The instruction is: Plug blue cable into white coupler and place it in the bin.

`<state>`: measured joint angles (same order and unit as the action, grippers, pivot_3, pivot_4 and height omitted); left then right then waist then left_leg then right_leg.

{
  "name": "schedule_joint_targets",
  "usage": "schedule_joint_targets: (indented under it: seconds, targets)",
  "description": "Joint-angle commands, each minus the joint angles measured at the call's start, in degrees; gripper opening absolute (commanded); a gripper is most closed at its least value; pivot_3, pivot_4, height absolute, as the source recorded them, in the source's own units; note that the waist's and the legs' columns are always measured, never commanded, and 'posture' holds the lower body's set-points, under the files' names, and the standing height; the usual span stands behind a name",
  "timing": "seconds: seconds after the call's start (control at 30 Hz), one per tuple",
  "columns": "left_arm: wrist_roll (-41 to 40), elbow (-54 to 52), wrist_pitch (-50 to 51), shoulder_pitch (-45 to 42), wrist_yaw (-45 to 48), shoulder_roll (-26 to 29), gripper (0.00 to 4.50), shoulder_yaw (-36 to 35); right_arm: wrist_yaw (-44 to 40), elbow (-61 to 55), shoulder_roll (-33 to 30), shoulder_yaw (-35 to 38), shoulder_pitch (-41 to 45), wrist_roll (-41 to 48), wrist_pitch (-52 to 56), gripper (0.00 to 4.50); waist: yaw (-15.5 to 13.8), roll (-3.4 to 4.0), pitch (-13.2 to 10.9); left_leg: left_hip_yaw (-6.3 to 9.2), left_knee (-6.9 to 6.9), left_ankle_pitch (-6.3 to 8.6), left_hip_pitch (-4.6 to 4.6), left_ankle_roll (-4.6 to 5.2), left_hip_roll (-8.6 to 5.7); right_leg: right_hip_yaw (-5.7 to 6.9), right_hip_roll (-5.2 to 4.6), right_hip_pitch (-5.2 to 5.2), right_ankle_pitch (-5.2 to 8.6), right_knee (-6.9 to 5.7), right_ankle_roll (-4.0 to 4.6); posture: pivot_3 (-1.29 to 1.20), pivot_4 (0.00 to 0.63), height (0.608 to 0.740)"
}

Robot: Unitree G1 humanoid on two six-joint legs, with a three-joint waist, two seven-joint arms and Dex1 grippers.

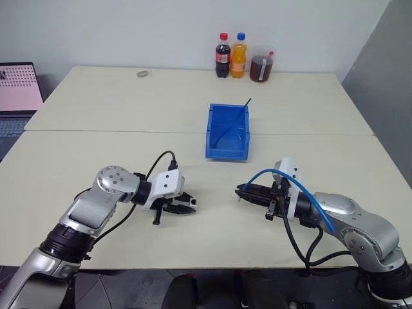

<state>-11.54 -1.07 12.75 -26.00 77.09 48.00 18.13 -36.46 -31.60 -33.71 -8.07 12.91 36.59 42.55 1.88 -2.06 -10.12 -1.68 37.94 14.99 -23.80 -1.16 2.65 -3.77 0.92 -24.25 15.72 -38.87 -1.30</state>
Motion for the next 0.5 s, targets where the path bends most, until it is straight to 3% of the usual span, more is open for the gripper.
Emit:
schedule_joint_targets:
  seconds: [0.03,0.5]
  targets:
    - [1.8,0.4,-4.3,-0.3,2.2,-0.9,0.78,1.5,-2.7,-1.0,-0.1,-2.0,1.0,-3.5,-4.9,0.13,-0.1,0.0,0.0,0.03,0.0,0.0,-0.01,0.0,0.0,0.0,0.0,0.0,0.0,0.0,0.0,0.0,0.15,0.74]
    - [4.4,7.0,-7.3,0.9,1.5,-5.1,0.78,1.5,-5.9,8.7,12.2,-11.7,7.5,-11.3,-14.9,0.13,-0.5,0.02,0.1,0.07,0.16,-0.02,0.06,0.02,-0.05,0.13,-0.04,0.13,-0.06,-0.1,-0.01,0.0,0.15,0.74]
